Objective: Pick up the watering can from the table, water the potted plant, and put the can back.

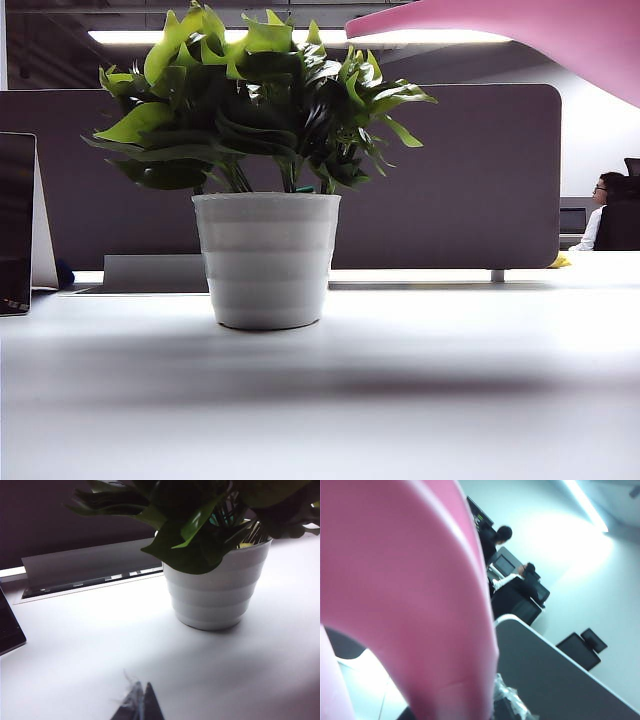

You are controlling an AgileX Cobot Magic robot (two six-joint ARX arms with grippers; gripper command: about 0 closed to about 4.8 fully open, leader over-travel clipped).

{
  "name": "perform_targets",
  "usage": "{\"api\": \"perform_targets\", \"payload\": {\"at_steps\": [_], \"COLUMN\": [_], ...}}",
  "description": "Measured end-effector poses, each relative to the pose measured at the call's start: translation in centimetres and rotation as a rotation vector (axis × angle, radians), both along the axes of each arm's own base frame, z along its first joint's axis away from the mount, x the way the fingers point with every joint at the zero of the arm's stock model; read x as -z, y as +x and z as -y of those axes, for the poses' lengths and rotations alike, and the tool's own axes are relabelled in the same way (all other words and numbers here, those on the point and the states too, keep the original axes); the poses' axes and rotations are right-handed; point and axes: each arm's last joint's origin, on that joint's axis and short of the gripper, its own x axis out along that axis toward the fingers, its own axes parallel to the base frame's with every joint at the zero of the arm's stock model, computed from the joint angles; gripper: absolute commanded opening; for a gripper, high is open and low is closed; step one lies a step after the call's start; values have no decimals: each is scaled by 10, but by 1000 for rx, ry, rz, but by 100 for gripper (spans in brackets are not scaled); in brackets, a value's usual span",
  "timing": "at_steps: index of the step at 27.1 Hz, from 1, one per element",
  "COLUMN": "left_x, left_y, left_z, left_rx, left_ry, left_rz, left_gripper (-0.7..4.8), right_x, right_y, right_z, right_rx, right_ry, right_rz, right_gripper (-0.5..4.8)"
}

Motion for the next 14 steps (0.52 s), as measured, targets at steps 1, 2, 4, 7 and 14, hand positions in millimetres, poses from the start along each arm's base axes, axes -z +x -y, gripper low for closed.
{"api": "perform_targets", "payload": {"at_steps": [1,2,4,7,14], "left_x": [0,0,0,0,0], "left_y": [0,0,0,0,0], "left_z": [0,0,0,0,0], "left_rx": [0,0,0,0,0], "left_ry": [0,0,0,0,0], "left_rz": [0,0,0,0,0], "left_gripper": [-5,-5,-5,-5,-5], "right_x": [-1,-2,-3,-3,-3], "right_y": [0,0,2,4,3], "right_z": [-1,-2,-2,-1,-1], "right_rx": [-6,-10,-19,-11,-8], "right_ry": [-4,-7,-9,-9,-30], "right_rz": [2,4,9,7,5], "right_gripper": [-6,-6,-6,-6,-6]}}
